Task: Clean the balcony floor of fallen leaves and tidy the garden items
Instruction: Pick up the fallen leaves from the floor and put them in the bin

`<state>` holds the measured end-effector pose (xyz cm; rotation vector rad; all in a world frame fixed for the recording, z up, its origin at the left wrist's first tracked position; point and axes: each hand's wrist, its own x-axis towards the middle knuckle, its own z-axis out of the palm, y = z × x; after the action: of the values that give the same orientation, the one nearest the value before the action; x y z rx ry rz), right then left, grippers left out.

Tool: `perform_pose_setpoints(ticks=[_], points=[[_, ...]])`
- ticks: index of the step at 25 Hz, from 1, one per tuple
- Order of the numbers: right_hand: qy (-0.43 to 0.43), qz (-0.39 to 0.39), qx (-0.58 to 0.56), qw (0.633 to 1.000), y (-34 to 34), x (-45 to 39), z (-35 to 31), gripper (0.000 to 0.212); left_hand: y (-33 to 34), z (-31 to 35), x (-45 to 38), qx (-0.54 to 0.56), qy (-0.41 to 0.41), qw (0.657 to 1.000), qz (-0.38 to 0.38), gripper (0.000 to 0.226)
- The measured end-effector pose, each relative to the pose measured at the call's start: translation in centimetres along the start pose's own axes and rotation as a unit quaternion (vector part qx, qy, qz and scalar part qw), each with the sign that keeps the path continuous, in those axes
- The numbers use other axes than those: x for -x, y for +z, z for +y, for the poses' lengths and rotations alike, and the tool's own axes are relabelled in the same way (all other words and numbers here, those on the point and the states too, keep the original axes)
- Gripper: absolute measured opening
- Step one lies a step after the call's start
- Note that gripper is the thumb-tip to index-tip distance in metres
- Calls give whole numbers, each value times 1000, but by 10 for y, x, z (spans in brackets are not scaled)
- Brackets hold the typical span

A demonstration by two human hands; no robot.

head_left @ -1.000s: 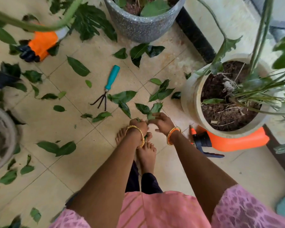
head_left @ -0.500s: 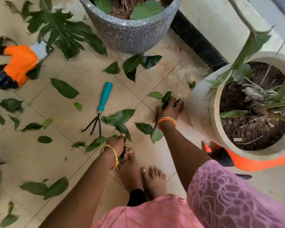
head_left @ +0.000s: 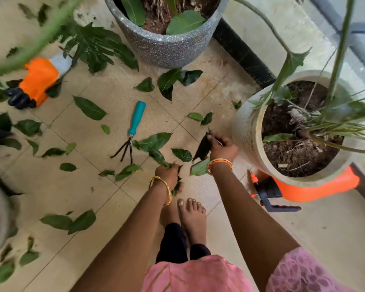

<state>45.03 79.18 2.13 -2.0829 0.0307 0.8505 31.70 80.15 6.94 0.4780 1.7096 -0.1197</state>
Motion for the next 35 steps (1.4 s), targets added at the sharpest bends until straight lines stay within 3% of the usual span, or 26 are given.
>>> perform_pose_setpoints(ticks=[2,5,9,12,14,17,19,20,21,23,24,26,29,32,35], points=[[97,-27,-123,987,-11,24,-18,18,7,4,16,25,4,1000,7,37],[210,-25,-198,957,-20,61,-29,26,17,10,34,60,7,998,-9,64],[256,-37,-159,953,-22,95,-24,30,20,13,38,77,-16,997,-26,71],[178,-84,15,980,-21,102,-17,27,15,3,31,50,-49,998,2,56],[107,-139,141,974,-20,105,-15,23,13,-3,30,29,-52,998,24,45],[110,-222,159,956,-23,96,-12,8,10,-5,26,44,-53,996,56,36],[108,-191,150,964,-33,77,-2,6,5,0,23,48,-52,996,46,28],[79,-168,201,962,-38,64,6,7,3,1,19,45,-47,997,30,21],[34,-164,297,940,-43,49,19,22,2,3,18,40,-41,998,21,20],[-41,-240,477,844,-50,20,44,61,-1,3,10,29,-36,999,16,27],[-57,-278,524,803,-50,9,56,74,-1,0,2,40,-43,998,6,26],[-66,-316,552,769,-45,-3,76,82,-2,-6,-16,40,-42,998,3,28],[-95,-275,583,759,-29,0,96,69,-8,-14,-30,-37,-23,999,27,34],[-149,-199,569,783,-15,6,97,38,-14,-19,-26,-89,-18,995,45,47],[-100,-165,556,808,-8,-8,82,27,-20,-17,-28,-33,-54,996,62,58]])
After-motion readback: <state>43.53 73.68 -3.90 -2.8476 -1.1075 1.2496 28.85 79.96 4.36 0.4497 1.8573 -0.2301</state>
